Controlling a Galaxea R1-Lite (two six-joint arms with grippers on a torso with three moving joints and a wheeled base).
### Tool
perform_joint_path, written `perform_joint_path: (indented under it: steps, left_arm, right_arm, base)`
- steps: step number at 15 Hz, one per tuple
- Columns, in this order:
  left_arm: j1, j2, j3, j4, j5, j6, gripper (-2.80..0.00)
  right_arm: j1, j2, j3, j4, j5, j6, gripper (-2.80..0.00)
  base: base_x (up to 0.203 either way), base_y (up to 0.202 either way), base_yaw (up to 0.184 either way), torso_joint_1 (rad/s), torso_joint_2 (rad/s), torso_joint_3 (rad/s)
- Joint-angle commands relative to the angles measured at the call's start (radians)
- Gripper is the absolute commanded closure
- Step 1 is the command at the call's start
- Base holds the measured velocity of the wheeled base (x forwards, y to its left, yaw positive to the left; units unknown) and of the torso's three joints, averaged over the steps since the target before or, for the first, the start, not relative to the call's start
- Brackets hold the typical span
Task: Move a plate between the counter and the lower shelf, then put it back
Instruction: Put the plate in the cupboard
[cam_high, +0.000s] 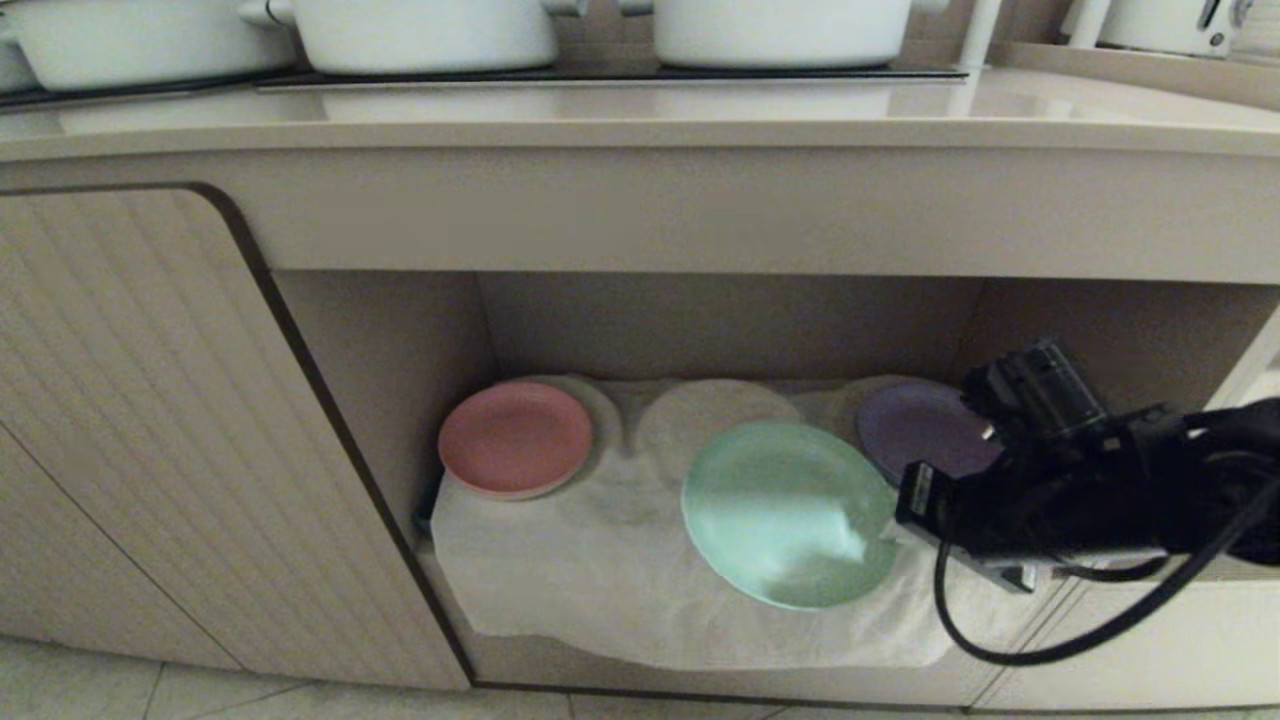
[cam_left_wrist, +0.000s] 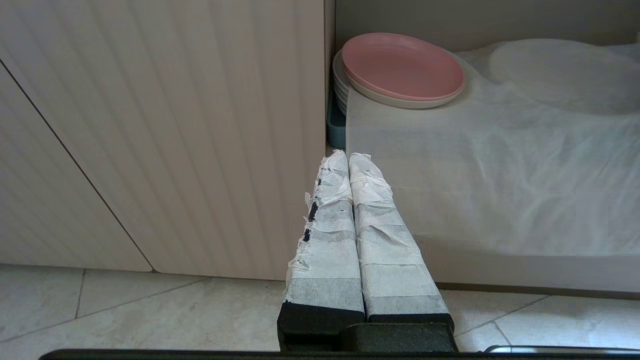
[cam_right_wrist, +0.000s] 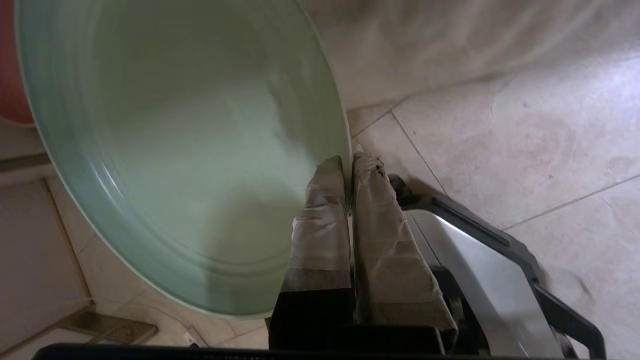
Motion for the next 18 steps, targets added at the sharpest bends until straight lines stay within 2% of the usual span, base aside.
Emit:
perform_joint_path:
  steps: [1, 6, 12, 16, 18]
  left_arm:
    - [0.000, 0.000, 0.000, 0.000, 0.000, -0.001, 0.00]
    - [0.000, 0.000, 0.000, 0.000, 0.000, 0.000, 0.00]
    - [0.000, 0.000, 0.000, 0.000, 0.000, 0.000, 0.00]
    - [0.000, 0.000, 0.000, 0.000, 0.000, 0.000, 0.00]
    - [0.000, 0.000, 0.000, 0.000, 0.000, 0.000, 0.00]
  right_arm:
    - [0.000, 0.064, -0.035, 0.000, 0.000, 0.006, 0.00]
    - [-0.001, 0.158, -0.141, 0.001, -0.004, 0.007, 0.00]
    - [-0.002, 0.269, -0.271, 0.012, -0.077, 0.012, 0.00]
    - [-0.003, 0.339, -0.389, 0.064, -0.094, 0.056, 0.00]
    - [-0.003, 0.380, -0.443, 0.096, -0.126, 0.069, 0.00]
  base:
    - [0.000, 0.000, 0.000, 0.000, 0.00, 0.000]
    - [0.000, 0.000, 0.000, 0.000, 0.00, 0.000]
    - [0.000, 0.000, 0.000, 0.000, 0.00, 0.000]
    - [0.000, 0.000, 0.000, 0.000, 0.00, 0.000]
    - [0.000, 0.000, 0.000, 0.000, 0.00, 0.000]
